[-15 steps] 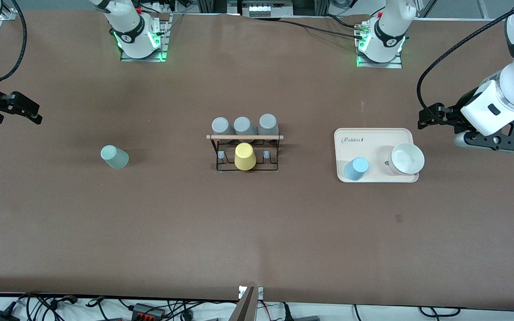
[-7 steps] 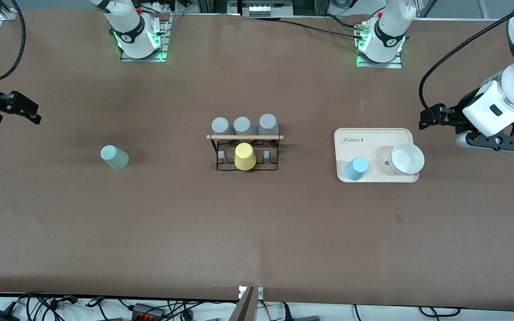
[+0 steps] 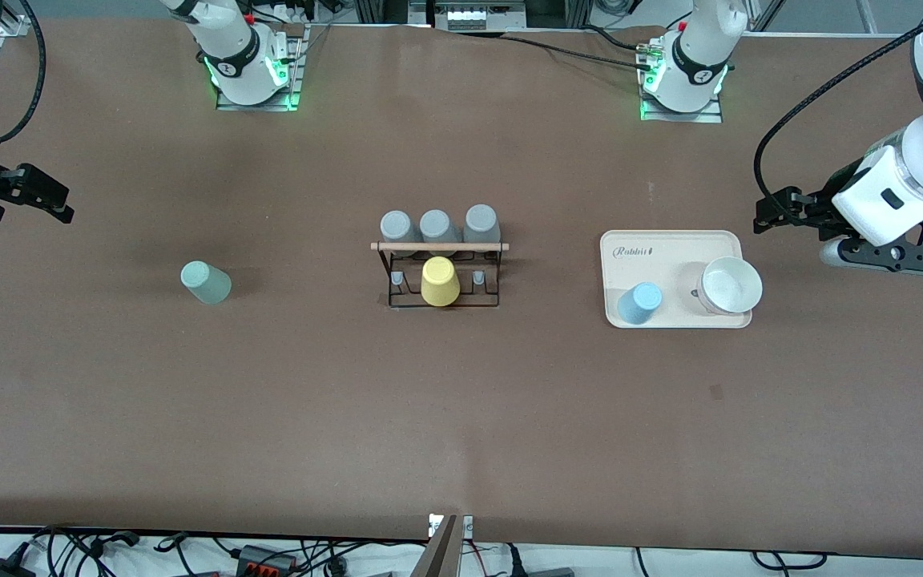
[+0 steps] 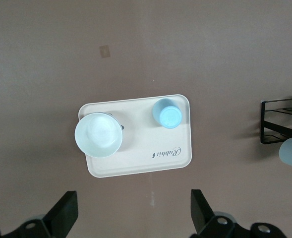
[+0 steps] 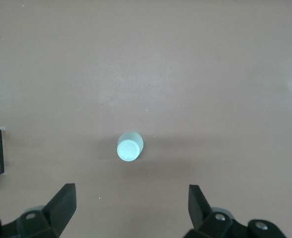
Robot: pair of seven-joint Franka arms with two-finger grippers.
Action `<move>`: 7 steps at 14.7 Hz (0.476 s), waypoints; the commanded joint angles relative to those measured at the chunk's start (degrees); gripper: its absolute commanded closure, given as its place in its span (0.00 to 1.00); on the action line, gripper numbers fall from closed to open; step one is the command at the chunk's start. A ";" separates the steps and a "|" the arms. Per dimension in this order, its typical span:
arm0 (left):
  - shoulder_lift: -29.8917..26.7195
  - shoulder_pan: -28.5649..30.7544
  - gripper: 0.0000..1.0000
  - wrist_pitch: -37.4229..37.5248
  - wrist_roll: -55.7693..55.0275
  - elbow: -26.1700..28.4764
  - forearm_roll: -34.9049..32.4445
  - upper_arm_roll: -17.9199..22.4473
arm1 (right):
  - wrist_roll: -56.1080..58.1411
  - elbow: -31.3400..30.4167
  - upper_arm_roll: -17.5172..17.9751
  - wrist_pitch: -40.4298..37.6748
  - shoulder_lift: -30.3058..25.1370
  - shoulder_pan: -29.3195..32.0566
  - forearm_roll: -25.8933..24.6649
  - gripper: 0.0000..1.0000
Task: Hang scattered cups on rack with three cups
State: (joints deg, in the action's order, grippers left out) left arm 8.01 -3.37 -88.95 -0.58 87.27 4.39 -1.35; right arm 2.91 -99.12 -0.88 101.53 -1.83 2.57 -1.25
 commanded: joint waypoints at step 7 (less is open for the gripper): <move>7.01 1.18 0.00 0.09 1.72 -0.88 2.27 -0.67 | 0.17 1.39 0.44 -0.99 0.69 0.33 0.02 0.00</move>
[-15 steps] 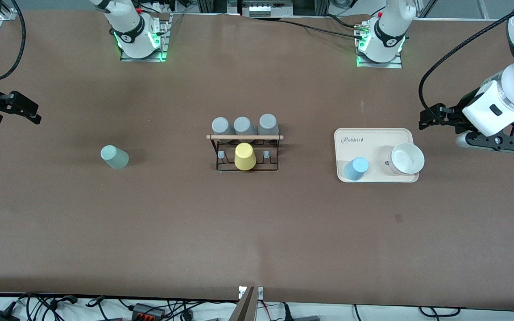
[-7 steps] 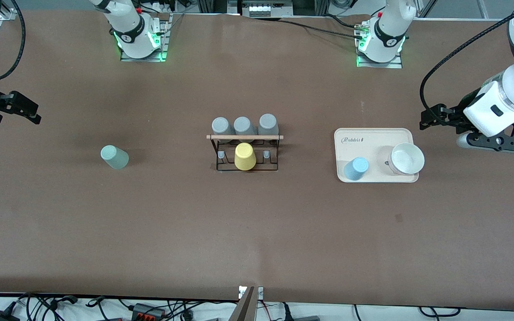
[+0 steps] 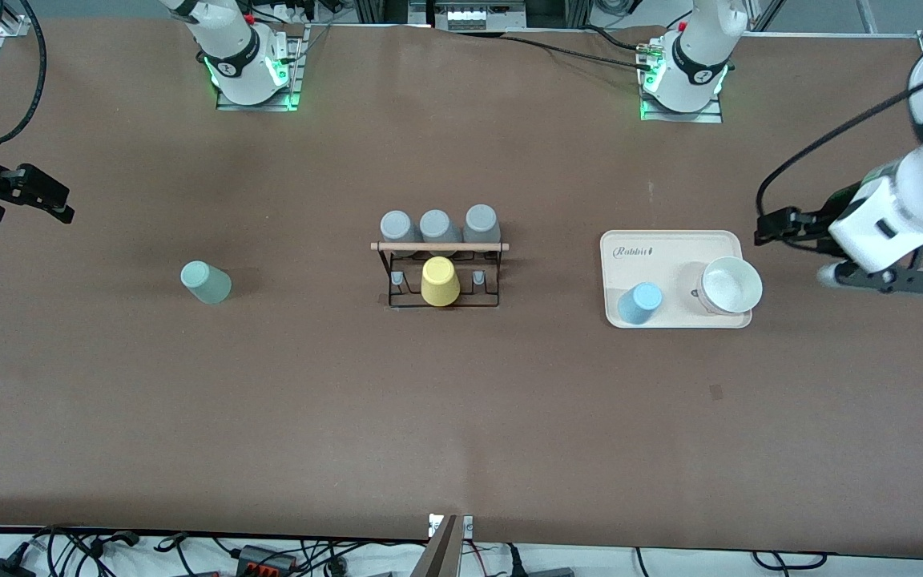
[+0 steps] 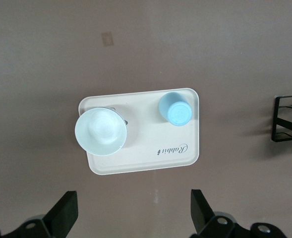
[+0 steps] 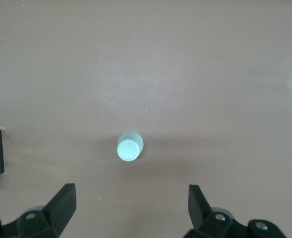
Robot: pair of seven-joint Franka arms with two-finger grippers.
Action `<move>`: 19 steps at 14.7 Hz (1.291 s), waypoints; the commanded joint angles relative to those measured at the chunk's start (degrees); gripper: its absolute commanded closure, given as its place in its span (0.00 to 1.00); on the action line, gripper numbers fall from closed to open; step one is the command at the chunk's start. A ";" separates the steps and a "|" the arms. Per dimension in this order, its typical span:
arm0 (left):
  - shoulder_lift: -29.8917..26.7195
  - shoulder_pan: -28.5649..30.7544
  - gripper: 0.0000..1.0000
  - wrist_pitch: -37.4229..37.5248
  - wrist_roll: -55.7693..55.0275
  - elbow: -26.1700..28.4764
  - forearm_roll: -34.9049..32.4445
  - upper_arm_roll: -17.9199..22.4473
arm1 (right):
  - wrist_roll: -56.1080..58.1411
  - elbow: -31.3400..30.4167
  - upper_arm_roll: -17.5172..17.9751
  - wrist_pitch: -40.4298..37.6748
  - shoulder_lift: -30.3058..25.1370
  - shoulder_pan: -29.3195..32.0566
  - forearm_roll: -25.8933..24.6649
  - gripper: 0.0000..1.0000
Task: Hang scattered cups on rack with three cups
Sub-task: 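Move the left gripper down over the light blue cup on the tray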
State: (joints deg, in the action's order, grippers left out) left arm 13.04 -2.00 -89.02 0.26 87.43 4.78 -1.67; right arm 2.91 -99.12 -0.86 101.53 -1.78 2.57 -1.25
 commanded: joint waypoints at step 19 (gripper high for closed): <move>19.39 -6.61 0.00 -24.17 1.41 9.40 3.74 -0.79 | 0.52 1.38 0.34 -1.51 0.72 0.42 0.02 0.00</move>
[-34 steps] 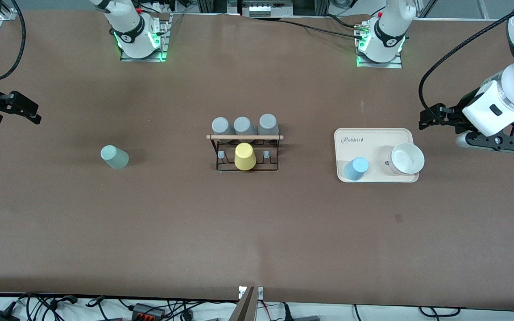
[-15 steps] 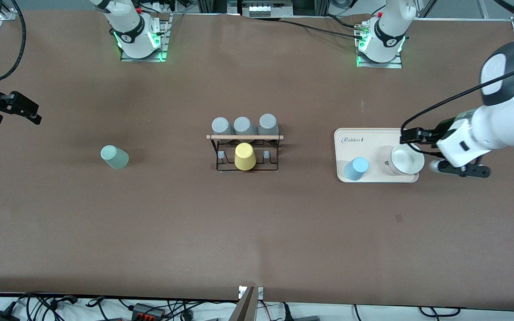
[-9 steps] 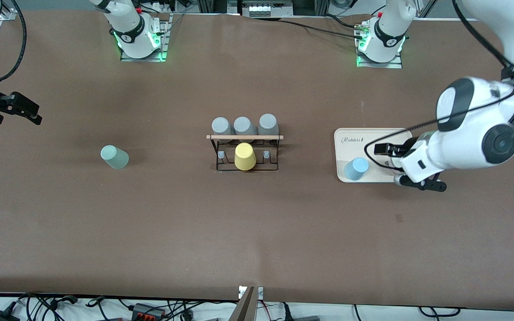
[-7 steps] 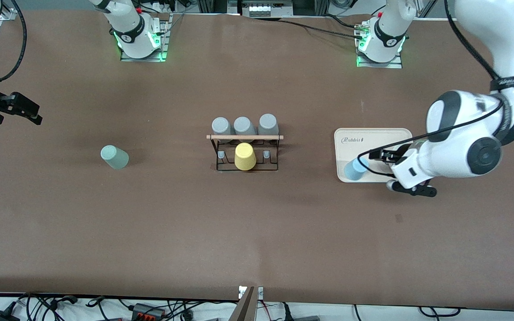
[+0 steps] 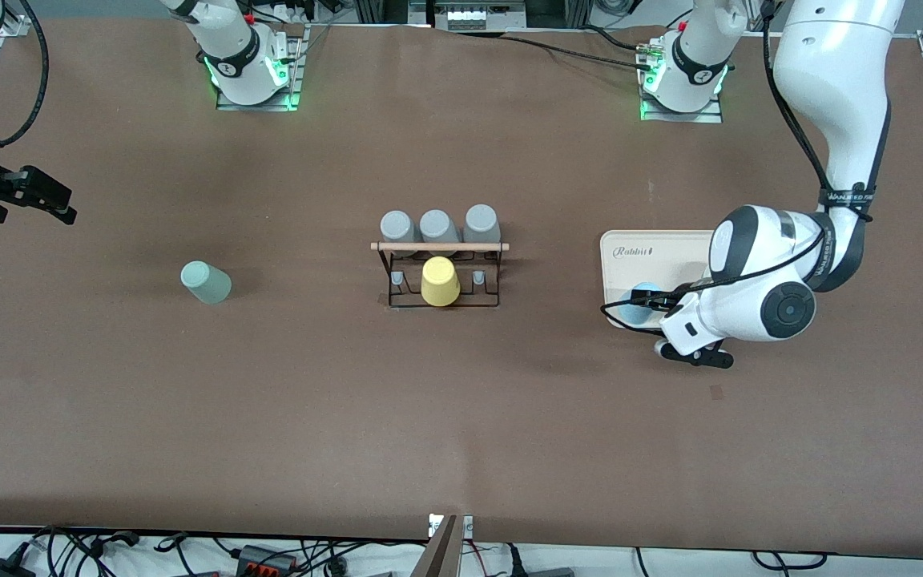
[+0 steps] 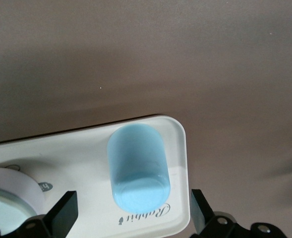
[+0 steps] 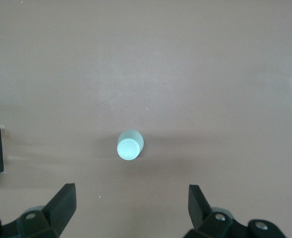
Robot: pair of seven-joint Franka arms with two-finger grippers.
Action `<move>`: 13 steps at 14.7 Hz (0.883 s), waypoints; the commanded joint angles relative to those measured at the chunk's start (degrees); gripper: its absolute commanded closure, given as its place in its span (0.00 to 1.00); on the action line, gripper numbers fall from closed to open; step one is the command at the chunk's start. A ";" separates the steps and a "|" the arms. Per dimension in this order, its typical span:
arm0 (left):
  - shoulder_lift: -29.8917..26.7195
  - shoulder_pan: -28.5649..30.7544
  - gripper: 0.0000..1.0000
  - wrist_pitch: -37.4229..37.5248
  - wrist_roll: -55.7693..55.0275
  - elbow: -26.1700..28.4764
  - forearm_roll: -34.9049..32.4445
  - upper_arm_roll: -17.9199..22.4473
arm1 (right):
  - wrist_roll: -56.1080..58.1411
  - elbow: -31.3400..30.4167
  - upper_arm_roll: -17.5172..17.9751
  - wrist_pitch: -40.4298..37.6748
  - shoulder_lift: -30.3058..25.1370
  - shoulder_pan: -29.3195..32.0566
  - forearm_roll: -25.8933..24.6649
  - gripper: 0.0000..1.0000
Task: Hang scattered cups on rack with three cups
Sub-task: 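Move the left gripper down over the light blue cup on the tray, then close the left gripper on the light blue cup and lift it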
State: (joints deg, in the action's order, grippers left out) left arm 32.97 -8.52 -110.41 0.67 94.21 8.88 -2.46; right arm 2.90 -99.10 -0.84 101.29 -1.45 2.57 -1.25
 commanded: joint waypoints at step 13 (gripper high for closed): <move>-0.10 -1.15 0.50 -6.05 0.39 6.16 -0.18 -0.09 | 0.35 1.37 0.40 -0.83 0.75 0.42 0.02 0.00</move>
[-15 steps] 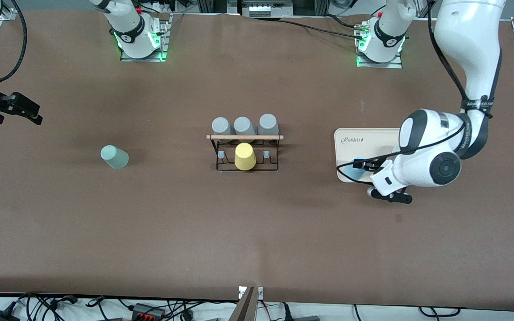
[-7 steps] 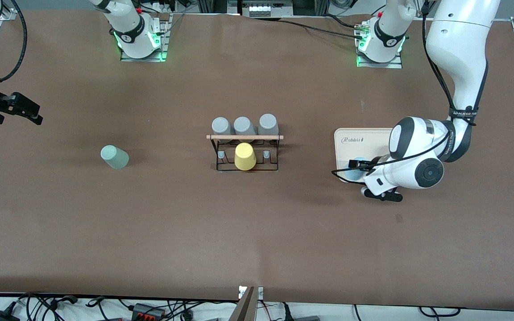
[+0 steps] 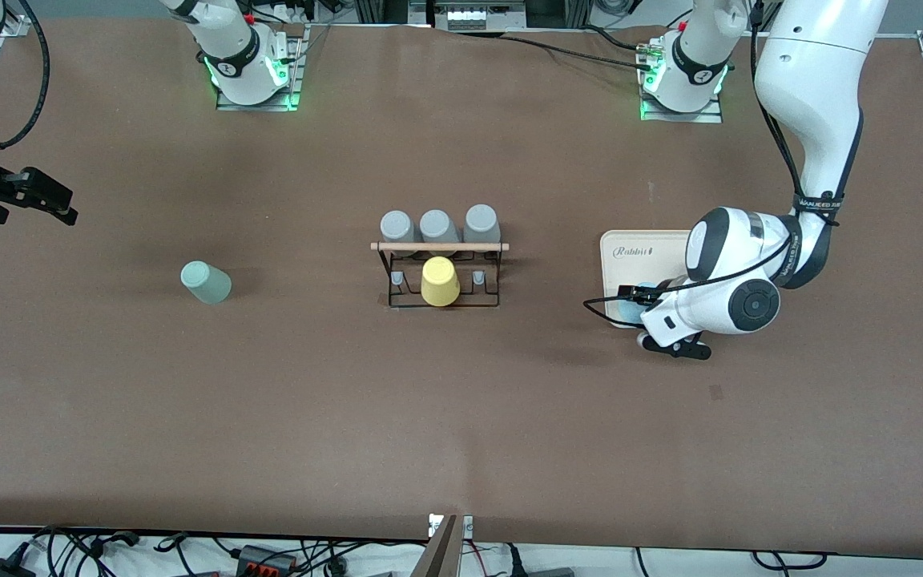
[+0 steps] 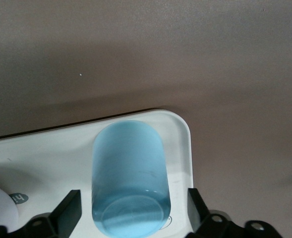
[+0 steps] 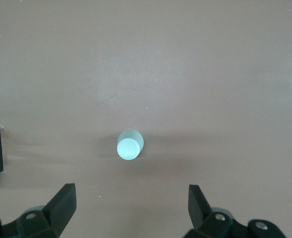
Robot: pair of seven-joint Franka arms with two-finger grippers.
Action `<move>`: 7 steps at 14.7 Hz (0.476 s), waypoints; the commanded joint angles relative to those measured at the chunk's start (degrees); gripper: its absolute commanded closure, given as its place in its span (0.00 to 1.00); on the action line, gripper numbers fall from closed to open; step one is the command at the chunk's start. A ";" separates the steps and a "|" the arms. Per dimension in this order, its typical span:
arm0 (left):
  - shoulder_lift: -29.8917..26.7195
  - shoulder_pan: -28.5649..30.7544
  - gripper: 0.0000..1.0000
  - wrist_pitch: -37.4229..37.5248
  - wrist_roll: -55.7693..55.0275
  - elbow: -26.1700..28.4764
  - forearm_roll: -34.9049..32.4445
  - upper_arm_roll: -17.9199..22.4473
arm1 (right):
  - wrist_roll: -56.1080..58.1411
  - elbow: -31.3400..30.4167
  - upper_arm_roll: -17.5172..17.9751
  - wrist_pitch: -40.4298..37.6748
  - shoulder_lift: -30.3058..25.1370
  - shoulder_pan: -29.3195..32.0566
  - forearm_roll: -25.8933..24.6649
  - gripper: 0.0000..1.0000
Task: Hang scattered cups on rack with three cups
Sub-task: 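Close the left gripper on the light blue cup and lift it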
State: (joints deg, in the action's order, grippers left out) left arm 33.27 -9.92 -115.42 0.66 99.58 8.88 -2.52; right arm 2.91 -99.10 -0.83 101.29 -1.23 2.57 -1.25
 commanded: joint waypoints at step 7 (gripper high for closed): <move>-3.73 -0.71 0.84 5.17 0.49 -5.25 -0.18 -1.33 | 0.17 1.37 0.39 -1.01 0.53 0.42 0.02 0.00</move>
State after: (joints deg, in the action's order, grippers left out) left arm 32.40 -9.82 -114.99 0.77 97.98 8.88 -2.75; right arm 2.90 -99.10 -0.83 101.29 -1.22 2.57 -1.25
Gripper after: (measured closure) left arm 0.348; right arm 0.000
